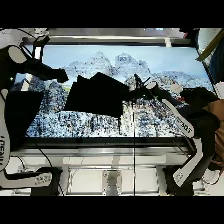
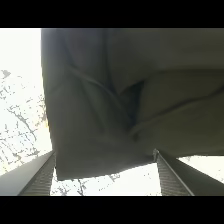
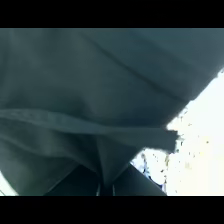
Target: Fold the clothes and pants, and hang the long-sleeved shirts on hangers.
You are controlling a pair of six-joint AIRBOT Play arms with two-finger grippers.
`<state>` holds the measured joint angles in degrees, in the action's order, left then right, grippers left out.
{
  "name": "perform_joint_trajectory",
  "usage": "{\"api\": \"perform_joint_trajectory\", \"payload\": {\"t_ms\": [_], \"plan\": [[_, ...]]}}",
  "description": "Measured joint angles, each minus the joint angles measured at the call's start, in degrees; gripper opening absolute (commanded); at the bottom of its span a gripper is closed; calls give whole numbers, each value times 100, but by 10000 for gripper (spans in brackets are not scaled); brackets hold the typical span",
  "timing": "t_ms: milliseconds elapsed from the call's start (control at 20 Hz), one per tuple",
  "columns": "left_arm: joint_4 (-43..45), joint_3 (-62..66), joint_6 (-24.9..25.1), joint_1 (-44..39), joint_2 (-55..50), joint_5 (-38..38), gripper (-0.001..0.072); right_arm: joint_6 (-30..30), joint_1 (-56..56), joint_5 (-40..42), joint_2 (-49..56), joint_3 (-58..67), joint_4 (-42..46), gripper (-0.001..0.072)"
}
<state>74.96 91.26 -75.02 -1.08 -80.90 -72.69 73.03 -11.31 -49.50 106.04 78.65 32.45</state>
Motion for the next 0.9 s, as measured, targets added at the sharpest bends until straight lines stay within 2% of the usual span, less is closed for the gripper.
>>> {"api": "perform_joint_trajectory", "payload": {"t_ms": [250,450,600,900], "plan": [[2,0,0,0,61,-28,677,125,892,-680,-715,409,697,11],[2,0,-2,0,140,-31,677,308,2135,-1565,-1709,520,1563,12],[2,0,-2,0,166,-31,677,372,3405,-2284,-2518,555,1985,11],[0,0,-175,0,175,-31,677,393,6446,-3126,-3943,748,2378,11]]}}
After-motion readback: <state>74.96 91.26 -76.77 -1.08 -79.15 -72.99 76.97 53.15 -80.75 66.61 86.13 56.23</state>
